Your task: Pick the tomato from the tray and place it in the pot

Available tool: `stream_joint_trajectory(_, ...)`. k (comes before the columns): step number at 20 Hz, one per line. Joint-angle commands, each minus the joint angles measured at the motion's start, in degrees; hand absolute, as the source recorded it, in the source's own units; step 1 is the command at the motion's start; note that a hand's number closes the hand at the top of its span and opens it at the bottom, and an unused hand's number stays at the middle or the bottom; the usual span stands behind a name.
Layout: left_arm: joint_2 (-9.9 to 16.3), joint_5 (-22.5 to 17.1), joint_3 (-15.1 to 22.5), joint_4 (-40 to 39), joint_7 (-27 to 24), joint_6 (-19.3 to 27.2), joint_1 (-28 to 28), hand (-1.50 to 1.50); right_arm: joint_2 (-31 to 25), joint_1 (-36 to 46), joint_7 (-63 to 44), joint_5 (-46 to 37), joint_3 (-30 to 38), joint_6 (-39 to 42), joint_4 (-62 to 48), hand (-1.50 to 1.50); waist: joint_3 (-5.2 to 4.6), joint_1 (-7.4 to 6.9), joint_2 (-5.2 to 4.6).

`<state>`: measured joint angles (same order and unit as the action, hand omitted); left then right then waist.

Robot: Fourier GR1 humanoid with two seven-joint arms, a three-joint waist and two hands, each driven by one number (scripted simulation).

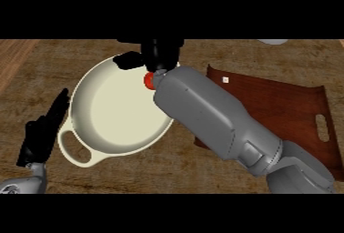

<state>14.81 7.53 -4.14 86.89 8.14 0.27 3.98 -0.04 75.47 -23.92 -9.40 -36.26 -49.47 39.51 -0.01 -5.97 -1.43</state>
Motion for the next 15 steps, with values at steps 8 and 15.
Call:
stream_joint_trajectory(8, 2.1, -2.1, -4.2, 2.7, 2.2, -0.9, -2.3, 0.00, 0.0, -6.6, 11.4, 15.3, 3.1, 0.6, 9.3, -1.50, 0.01, 3.77, 1.12)
stream_joint_trajectory(15, 0.8, -1.2, -4.4, 4.6, -1.5, -0.8, -8.7, 0.00, -4.0, -20.7, 10.8, 11.4, 4.0, 3.1, 26.1, -1.50, 0.02, 6.14, 1.68)
